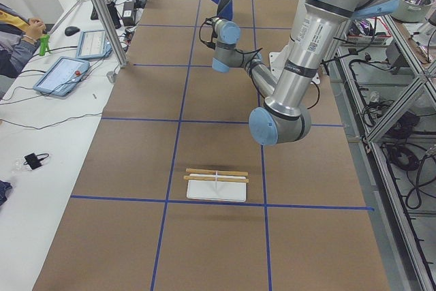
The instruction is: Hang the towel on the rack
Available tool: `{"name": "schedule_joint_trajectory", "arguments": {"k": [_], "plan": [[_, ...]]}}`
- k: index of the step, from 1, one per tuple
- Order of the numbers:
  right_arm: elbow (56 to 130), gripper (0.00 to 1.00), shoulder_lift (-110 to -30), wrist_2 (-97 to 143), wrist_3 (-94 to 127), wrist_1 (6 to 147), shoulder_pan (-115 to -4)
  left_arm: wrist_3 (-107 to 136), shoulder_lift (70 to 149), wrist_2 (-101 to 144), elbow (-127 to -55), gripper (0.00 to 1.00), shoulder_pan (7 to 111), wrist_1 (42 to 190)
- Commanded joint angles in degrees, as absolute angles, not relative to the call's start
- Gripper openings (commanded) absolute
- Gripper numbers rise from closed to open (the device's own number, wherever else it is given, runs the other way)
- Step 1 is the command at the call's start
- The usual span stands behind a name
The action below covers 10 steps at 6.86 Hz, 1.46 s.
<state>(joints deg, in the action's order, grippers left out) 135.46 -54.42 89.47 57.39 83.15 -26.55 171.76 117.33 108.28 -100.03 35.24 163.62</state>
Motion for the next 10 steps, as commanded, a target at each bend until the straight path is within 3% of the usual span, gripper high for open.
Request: {"name": "schedule_joint_trajectory", "arguments": {"k": [1,2,3,4,7,10], "plan": [[135.70,0.00,-54.58,89.39,57.57,83.14,-26.63,162.06,116.37,110.20,-101.41,0.00,35.85,163.83],[135.70,0.11,-54.93,89.21,57.66,83.06,-26.72,157.63,116.45,109.61,-101.51,0.00,35.95,163.22],[135.96,0.85,-54.93,89.03,60.88,82.97,-26.72,155.33,116.37,109.34,-101.34,0.00,36.47,163.13],[136.66,1.00,-55.19,89.03,62.13,82.97,-26.81,154.78,116.37,109.34,-100.64,0.00,38.21,162.95],[140.88,1.00,-59.85,89.03,62.14,83.23,-28.73,138.91,113.91,109.25,-100.63,0.00,41.73,162.69],[141.41,1.00,-62.82,89.03,62.49,83.41,-31.19,126.07,108.31,109.51,-101.25,0.00,51.91,162.77]]}}
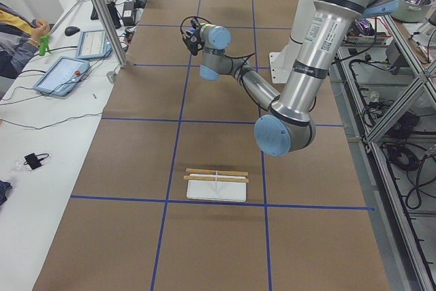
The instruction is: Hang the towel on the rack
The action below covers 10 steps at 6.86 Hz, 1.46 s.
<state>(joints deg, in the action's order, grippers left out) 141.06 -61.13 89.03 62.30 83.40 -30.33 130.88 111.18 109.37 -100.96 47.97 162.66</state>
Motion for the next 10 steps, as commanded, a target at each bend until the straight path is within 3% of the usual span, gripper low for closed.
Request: {"name": "schedule_joint_trajectory", "arguments": {"k": [1,7,10], "plan": [[141.42,1.00,-63.80,89.03,62.58,83.58,-31.98,121.25,105.24,109.34,-101.51,0.00,54.55,162.77],[137.21,1.00,-68.91,84.91,62.67,83.85,-34.28,94.05,76.87,105.50,-105.65,0.00,67.50,167.92],[137.11,1.00,-69.43,84.64,62.75,83.85,-34.89,96.22,71.02,101.18,-95.04,0.00,66.89,184.17]]}}
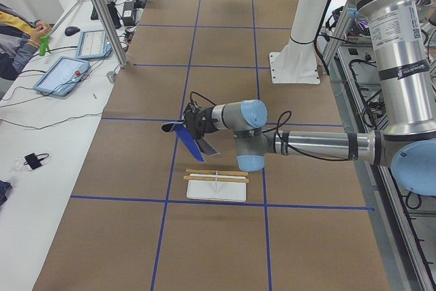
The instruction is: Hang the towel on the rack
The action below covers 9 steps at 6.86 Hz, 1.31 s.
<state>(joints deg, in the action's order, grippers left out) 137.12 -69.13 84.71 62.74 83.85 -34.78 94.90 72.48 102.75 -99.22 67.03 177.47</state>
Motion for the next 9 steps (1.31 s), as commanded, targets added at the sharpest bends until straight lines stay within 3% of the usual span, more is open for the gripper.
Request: {"name": "schedule_joint_trajectory", "arguments": {"k": [1,5,9], "plan": [[137.11,1.00,-69.52,84.64,62.67,83.85,-34.89,99.72,71.28,100.99,-95.01,0.00,66.71,184.57],[137.81,1.00,-74.07,85.07,62.58,83.93,-37.07,101.52,62.86,100.99,-94.31,0.00,67.32,188.35],[136.94,1.00,-76.99,94.98,57.00,94.27,-48.31,101.25,63.54,99.58,-87.03,0.00,67.32,187.74]]}}
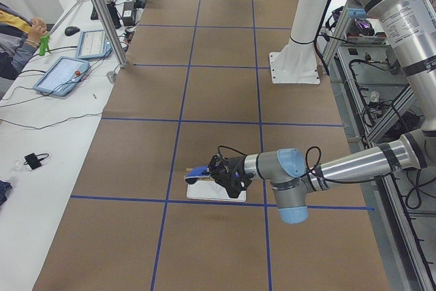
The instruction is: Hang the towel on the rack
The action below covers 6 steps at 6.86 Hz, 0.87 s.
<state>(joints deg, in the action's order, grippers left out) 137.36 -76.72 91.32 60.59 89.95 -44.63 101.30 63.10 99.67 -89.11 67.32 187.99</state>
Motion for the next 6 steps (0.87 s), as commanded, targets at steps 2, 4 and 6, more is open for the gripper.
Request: {"name": "schedule_joint_trajectory", "arguments": {"k": [2,4,6], "plan": [[135.71,1.00,-76.91,98.33,46.72,100.09,-52.80,101.08,63.72,99.75,-84.13,0.00,67.50,188.52],[134.91,1.00,-76.55,98.96,46.32,100.02,-53.61,101.25,62.32,99.67,-81.32,0.00,68.20,191.41],[134.91,1.00,-76.20,98.96,46.32,100.02,-53.79,101.25,61.43,99.23,-79.37,0.13,68.29,194.77]]}}
